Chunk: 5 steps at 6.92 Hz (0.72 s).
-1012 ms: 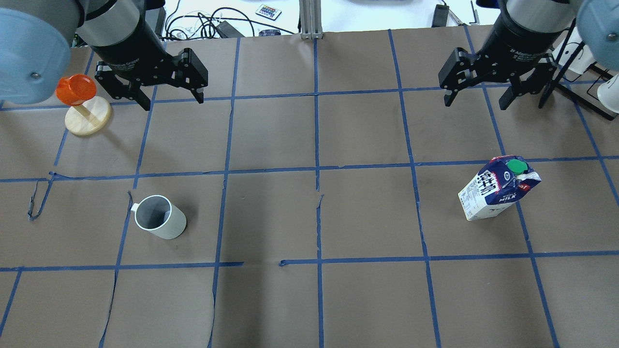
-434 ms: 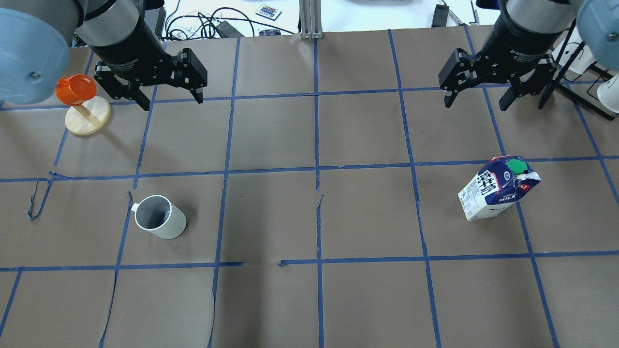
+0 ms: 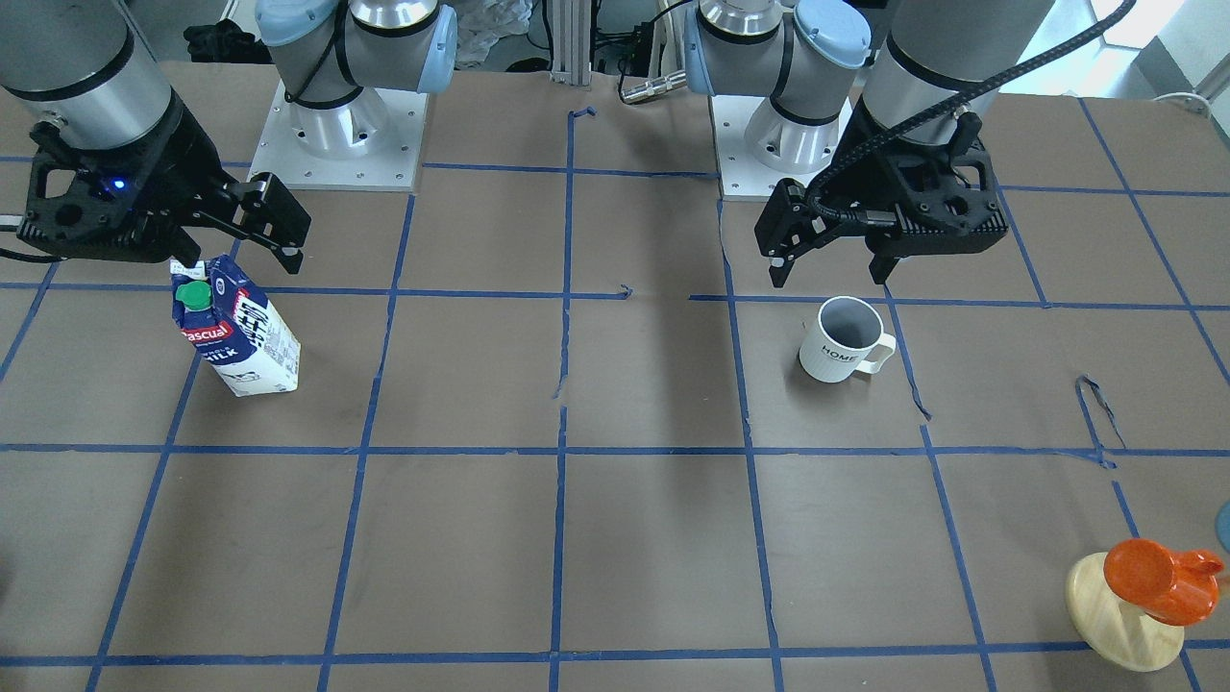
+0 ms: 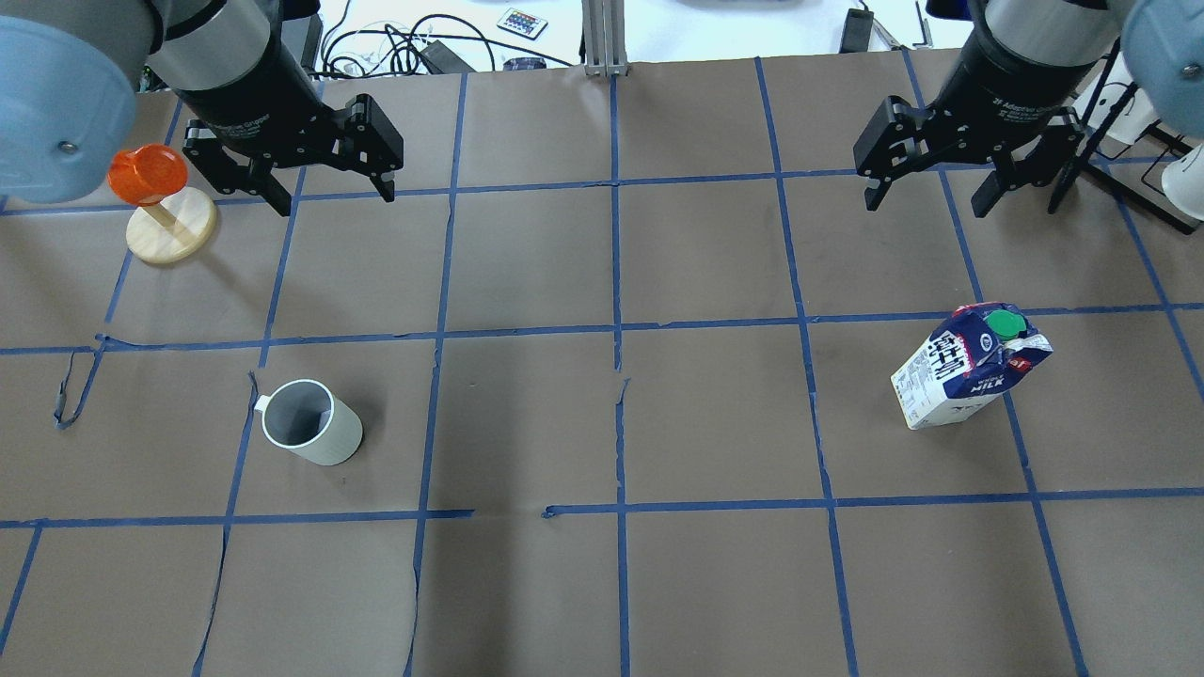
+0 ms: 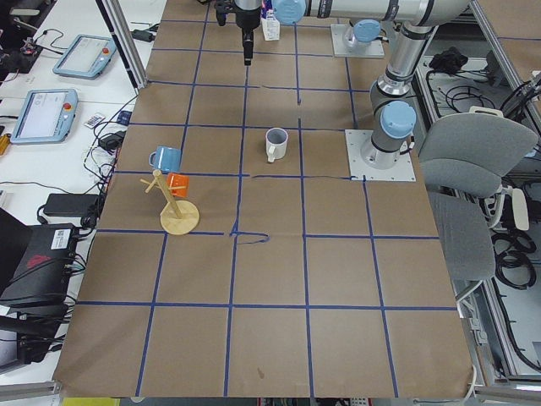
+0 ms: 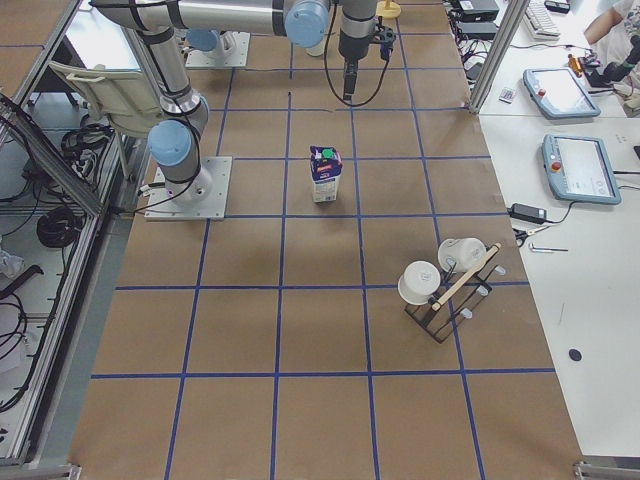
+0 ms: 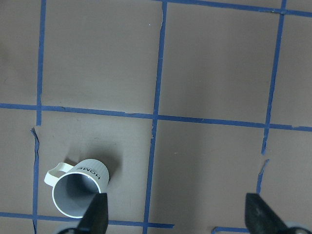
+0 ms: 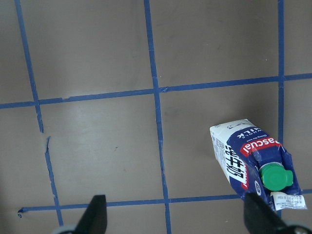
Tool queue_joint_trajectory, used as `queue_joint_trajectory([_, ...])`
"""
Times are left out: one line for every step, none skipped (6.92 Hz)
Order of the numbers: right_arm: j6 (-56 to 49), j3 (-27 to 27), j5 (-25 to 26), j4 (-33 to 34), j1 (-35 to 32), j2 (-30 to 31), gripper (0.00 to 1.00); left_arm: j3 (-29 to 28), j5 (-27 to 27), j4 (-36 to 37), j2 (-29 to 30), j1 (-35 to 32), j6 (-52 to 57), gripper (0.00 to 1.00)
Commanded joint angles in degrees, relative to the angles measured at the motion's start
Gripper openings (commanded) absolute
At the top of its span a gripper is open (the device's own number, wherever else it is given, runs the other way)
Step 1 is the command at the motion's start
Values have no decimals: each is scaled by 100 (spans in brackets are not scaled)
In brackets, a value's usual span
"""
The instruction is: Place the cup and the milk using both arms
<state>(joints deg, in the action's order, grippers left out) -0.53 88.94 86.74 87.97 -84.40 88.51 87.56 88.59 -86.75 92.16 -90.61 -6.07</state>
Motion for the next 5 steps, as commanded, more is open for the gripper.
queue_joint_trajectory([0,18,1,1,3,0,100,24,-8,0,-5,9,0,100])
queue_joint_trajectory([0,35,36,1,3,0,100,33,-8,0,-13,0,0,100])
queue_joint_trajectory([0,35,97,1,3,0,100,33,0,0,-14,9,0,100])
queue_joint_trajectory([0,44,107,1,3,0,100,50,-8,0,-31,9,0,100])
queue_joint_trajectory([0,35,107,1,3,0,100,103,0,0,-57,0,0,100])
